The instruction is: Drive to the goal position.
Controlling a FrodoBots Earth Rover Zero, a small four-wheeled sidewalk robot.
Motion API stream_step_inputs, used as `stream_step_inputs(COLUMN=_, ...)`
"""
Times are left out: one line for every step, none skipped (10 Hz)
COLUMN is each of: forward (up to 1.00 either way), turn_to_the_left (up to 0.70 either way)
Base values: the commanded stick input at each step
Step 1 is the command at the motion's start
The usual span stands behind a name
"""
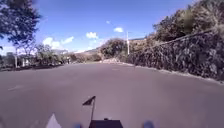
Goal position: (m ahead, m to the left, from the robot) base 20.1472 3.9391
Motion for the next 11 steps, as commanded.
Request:
stream_step_inputs(forward=0.50, turn_to_the_left=0.00)
stream_step_inputs(forward=0.50, turn_to_the_left=0.00)
stream_step_inputs(forward=0.50, turn_to_the_left=0.00)
stream_step_inputs(forward=0.50, turn_to_the_left=-0.50)
stream_step_inputs(forward=0.50, turn_to_the_left=-0.50)
stream_step_inputs(forward=0.50, turn_to_the_left=-0.50)
stream_step_inputs(forward=0.50, turn_to_the_left=-0.50)
stream_step_inputs(forward=0.50, turn_to_the_left=-0.50)
stream_step_inputs(forward=0.50, turn_to_the_left=-0.39)
stream_step_inputs(forward=0.50, turn_to_the_left=-0.23)
stream_step_inputs(forward=0.50, turn_to_the_left=-0.07)
